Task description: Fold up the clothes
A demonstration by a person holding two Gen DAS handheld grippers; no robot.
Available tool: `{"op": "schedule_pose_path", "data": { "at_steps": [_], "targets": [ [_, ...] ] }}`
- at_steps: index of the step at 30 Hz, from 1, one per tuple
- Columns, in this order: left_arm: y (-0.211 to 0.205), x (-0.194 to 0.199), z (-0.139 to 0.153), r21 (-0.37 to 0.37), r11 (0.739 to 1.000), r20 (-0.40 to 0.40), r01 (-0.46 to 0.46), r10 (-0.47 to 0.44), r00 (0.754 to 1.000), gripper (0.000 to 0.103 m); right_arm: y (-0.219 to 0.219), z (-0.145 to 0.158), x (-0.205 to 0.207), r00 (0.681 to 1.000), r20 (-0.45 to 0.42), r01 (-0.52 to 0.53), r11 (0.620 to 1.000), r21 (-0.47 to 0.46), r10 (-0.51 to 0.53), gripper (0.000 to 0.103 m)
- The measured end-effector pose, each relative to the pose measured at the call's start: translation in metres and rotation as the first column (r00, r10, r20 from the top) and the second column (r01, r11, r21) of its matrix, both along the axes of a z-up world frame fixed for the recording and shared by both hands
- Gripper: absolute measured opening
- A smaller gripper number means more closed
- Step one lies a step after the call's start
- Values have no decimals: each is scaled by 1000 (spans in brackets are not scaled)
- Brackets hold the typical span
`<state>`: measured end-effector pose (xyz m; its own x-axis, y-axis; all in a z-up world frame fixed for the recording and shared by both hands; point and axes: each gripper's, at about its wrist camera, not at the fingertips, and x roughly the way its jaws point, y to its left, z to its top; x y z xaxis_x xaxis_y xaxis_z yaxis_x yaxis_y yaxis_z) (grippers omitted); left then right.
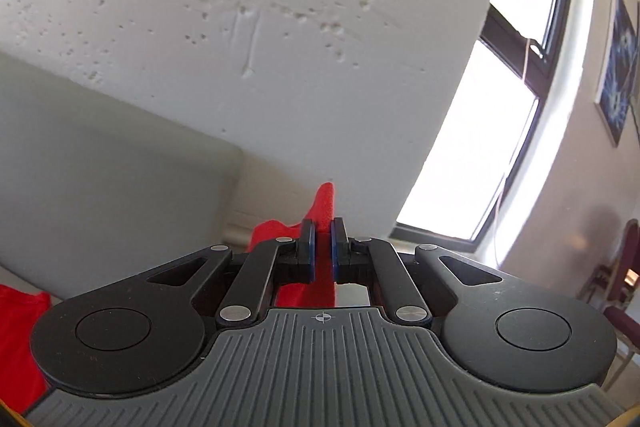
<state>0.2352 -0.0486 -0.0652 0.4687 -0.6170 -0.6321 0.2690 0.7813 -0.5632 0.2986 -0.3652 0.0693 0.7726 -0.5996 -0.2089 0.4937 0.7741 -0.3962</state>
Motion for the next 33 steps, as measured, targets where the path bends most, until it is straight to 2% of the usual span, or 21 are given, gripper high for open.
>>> {"op": "schedule_pose_path", "data": {
  "at_steps": [4,9,11,12,13,14,16,19,23,27,28,30,33],
  "targets": [
    [-18,0,-14,-34,998,-60,51,-53,997,29,-28,-18,-11,997,-39,62,998,26,-61,7],
    [-44,-4,-30,-31,993,-105,115,-118,987,29,-78,-55,7,981,-95,174,984,49,-168,9],
    [-52,-5,-34,-27,991,-115,132,-134,984,29,-98,-74,13,957,-145,258,965,44,-250,35],
    [-54,-5,-35,-24,990,-114,138,-140,984,29,-107,-81,15,934,-185,315,949,25,-305,69],
    [-57,-7,-34,-20,989,-102,149,-151,983,29,-115,-88,17,908,-220,367,930,7,-357,79],
    [-58,-9,-31,-23,987,-92,161,-162,983,29,-122,-90,12,897,-220,395,919,10,-383,77],
    [-60,-13,-27,-32,983,-74,183,-184,980,29,-133,-81,-9,903,-169,410,910,58,-396,77],
    [-62,-25,-17,-41,974,-29,224,-226,974,29,-138,-46,-42,916,-107,401,903,156,-388,78],
    [-56,-53,-1,1,968,61,253,-252,966,30,-104,16,-95,959,-19,277,919,280,-283,79],
    [-28,-75,22,8,978,117,206,-206,972,30,-33,71,-161,985,130,50,919,392,-109,83],
    [-19,-80,28,4,982,127,189,-188,974,31,-16,83,-175,985,164,-20,910,414,-53,84],
    [8,-85,45,-5,991,166,130,-128,978,39,18,101,-192,977,201,-147,893,426,65,85],
    [57,-78,67,-32,999,204,6,0,979,39,71,122,-199,945,219,-311,867,389,241,85]
  ]
}}
